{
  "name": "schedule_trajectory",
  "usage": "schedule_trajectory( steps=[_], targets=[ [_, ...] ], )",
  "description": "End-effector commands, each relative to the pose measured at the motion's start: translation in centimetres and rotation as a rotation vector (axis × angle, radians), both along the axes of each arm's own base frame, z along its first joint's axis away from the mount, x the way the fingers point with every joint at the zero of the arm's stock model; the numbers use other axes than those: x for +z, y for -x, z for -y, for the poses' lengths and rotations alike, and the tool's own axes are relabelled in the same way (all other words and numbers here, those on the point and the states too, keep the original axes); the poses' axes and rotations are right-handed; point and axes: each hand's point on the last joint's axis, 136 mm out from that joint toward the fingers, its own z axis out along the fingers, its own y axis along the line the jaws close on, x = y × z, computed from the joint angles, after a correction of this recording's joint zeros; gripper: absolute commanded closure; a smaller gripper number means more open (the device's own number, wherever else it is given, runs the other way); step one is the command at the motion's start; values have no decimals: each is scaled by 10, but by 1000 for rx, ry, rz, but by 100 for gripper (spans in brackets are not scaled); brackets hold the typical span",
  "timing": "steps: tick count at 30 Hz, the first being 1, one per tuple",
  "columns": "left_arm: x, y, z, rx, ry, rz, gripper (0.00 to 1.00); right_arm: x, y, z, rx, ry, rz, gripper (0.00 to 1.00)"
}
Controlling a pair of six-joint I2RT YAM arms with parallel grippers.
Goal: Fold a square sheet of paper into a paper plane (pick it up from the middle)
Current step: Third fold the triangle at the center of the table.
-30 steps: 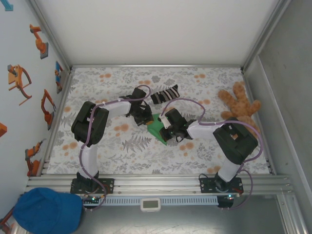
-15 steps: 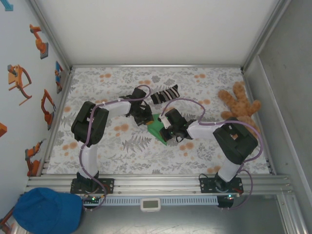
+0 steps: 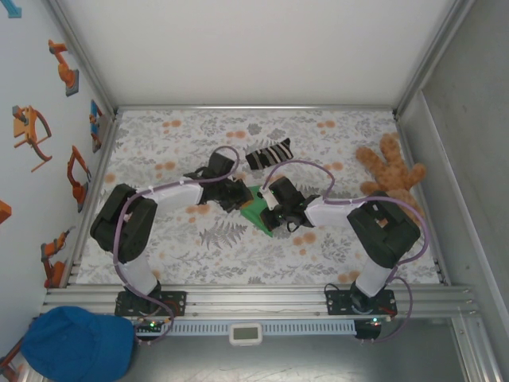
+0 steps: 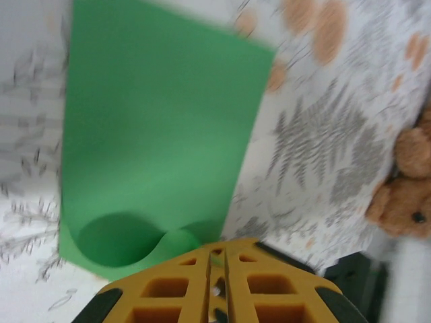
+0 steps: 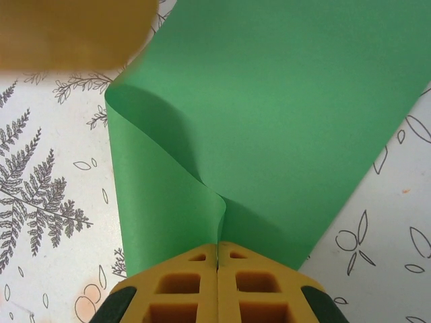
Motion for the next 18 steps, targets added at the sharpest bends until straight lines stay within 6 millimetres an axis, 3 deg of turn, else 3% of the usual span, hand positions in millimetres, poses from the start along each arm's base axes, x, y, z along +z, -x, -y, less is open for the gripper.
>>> schedule_trajectory(
  steps=[1, 6, 18],
  targets=[
    [-2, 10, 3, 44, 26, -41, 87, -5, -2, 3, -2, 24, -18, 100],
    [-5, 22, 4, 40, 30, -64, 88, -5, -2, 3, -3, 25, -18, 100],
    [-23, 18, 13, 37, 29, -90, 93, -6, -2, 4, -5, 28, -23, 100]
  ],
)
